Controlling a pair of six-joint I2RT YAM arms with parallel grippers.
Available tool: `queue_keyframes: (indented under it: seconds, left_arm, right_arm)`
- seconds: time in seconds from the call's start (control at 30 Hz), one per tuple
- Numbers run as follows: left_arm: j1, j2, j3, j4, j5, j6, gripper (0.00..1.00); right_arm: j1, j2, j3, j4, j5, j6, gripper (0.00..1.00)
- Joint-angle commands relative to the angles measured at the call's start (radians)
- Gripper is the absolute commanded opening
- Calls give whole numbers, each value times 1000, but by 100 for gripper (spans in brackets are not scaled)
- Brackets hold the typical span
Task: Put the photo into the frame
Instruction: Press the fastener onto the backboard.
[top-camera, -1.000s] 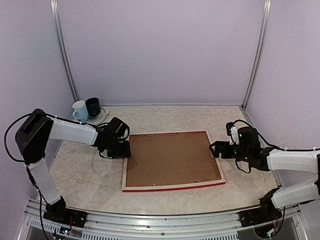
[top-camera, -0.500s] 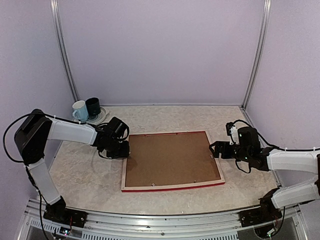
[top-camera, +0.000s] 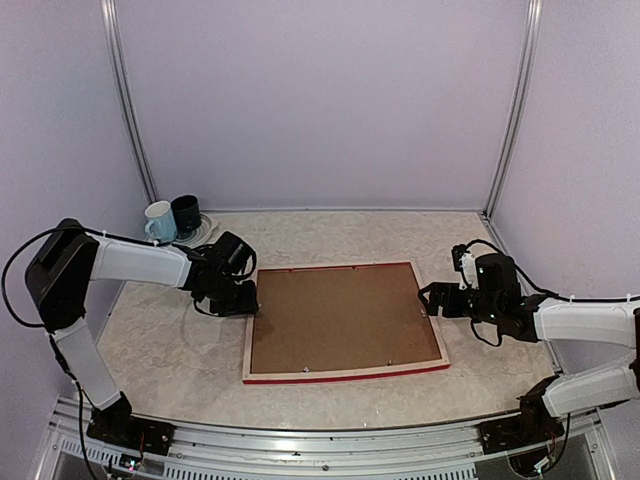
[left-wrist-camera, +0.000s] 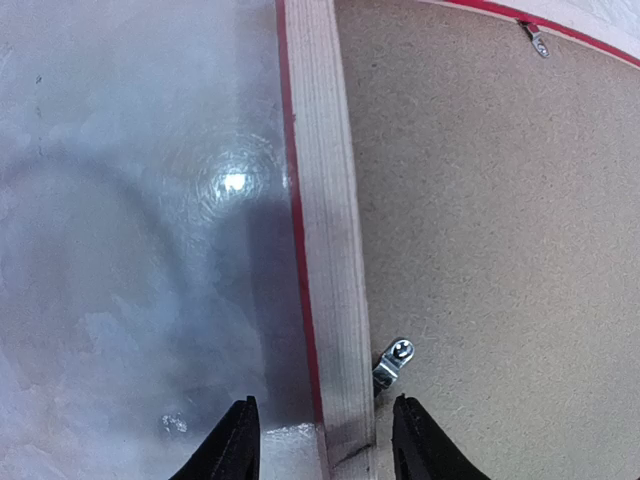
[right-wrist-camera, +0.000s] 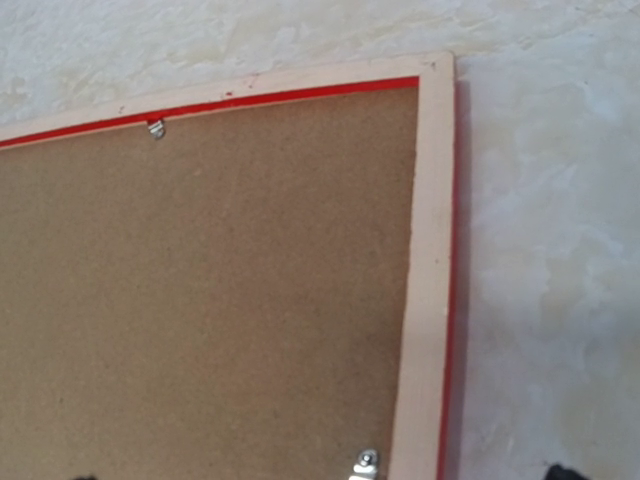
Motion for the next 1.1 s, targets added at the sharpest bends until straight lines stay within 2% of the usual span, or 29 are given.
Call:
queue_keyframes:
  seconds: [0.0,0.53,0.8,1.07]
  left_arm:
    - [6,-16,57,-22,6,41,47]
    - [13,68,79,-45,14,76,47]
    - [11,76,79,-45,3,81,38]
    - [2,100,79,-63,-15,85,37]
  right_arm:
    - [-5,8,-9,30,-2,4,96]
    - [-5,5,-9,29,-2,4,96]
    - [-5,5,-9,29,-2,5,96]
    - [-5,4,-9,29,-2,5,96]
